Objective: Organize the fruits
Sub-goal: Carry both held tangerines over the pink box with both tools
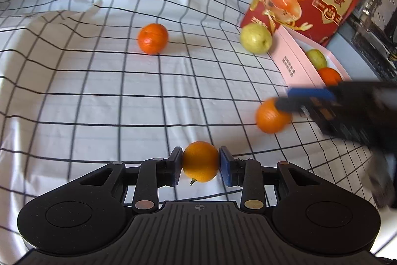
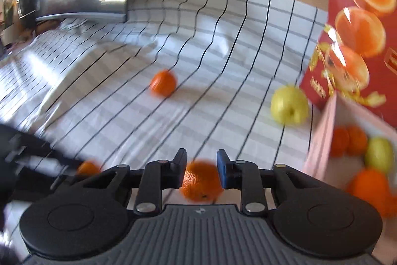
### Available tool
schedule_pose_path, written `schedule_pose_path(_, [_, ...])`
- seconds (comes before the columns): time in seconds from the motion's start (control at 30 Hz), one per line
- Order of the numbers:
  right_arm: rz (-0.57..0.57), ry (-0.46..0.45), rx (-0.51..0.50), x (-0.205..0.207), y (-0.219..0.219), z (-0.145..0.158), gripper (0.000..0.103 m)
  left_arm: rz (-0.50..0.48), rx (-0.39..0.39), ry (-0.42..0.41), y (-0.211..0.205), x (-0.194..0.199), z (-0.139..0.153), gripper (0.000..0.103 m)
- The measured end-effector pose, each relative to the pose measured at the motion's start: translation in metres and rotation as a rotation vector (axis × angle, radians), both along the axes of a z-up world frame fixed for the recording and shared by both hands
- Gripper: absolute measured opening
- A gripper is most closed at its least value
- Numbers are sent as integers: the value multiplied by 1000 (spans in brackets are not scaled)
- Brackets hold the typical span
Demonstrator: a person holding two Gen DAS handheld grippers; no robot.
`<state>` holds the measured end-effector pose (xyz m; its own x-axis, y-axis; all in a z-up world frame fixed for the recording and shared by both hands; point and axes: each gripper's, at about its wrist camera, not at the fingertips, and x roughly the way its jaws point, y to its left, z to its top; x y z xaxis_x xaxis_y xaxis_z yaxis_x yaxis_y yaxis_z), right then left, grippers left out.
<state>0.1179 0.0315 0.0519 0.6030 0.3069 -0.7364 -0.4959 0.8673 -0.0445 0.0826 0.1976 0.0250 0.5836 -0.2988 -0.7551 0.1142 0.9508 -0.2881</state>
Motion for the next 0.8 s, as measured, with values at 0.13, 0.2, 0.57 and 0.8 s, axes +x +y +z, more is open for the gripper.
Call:
schedule_pose_path(0.13, [-8,1,14,-34,-17,-5,26,-20,-1,-11,-9,6,-3,37])
schedule_pose_path(0.2, [-28,-10,-7,-43,-22,-10,26,-26,-2,-15,-13,8,-3,37])
schedule_pose_path(0.57, [-73,-24,26,-49,-31,-16,26,-46,-7,-31,-19,6,4,37])
schedule_pose_path(0.8, [-94,-10,45,-61,-40,-17,54,-38,33,-19,-20,0,7,37])
